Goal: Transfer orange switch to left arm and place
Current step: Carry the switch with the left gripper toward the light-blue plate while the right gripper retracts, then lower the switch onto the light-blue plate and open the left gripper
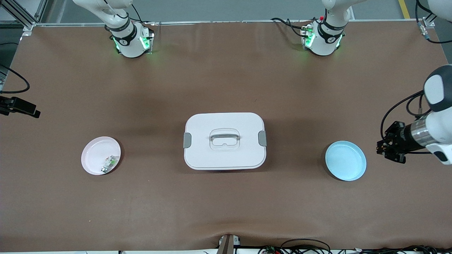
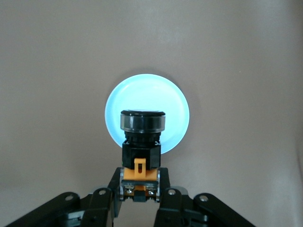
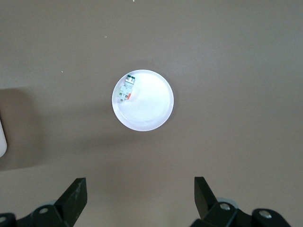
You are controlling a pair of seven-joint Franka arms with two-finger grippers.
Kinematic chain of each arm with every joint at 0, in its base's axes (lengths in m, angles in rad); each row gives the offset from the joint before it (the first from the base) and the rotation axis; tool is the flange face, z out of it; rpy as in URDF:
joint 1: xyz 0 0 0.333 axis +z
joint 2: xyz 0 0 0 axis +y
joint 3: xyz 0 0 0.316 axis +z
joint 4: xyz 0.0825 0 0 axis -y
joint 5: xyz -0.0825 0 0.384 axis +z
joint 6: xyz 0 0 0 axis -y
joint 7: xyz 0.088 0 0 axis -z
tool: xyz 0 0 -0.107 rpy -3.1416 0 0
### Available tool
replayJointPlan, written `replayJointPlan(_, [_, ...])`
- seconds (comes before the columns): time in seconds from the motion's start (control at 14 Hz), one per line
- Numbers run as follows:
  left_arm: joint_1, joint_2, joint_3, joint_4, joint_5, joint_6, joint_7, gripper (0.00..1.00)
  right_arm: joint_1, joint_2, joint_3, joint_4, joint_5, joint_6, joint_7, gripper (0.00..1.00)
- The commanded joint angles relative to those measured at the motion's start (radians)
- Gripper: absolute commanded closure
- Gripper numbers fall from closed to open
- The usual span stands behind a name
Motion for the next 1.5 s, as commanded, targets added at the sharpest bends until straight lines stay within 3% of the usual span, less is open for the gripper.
replayJointPlan(0.0, [-0.009, 0.047, -0.004, 0.010, 0.050, 0.047, -0.087, 0.85, -0.019, -0.037, 0.017, -0.015, 0.016, 0.003, 0.067, 0.00])
replayJointPlan(1.15, [-0.059, 0.218, -0.004, -0.024, 0.185, 0.093, -0.240, 0.85, -0.034, -0.088, 0.014, -0.012, 0.007, -0.069, 0.058, 0.00])
replayJointPlan(1.43, [-0.057, 0.233, -0.004, -0.065, 0.196, 0.177, -0.241, 0.85, -0.038, -0.086, 0.016, -0.006, -0.008, -0.066, 0.043, 0.00])
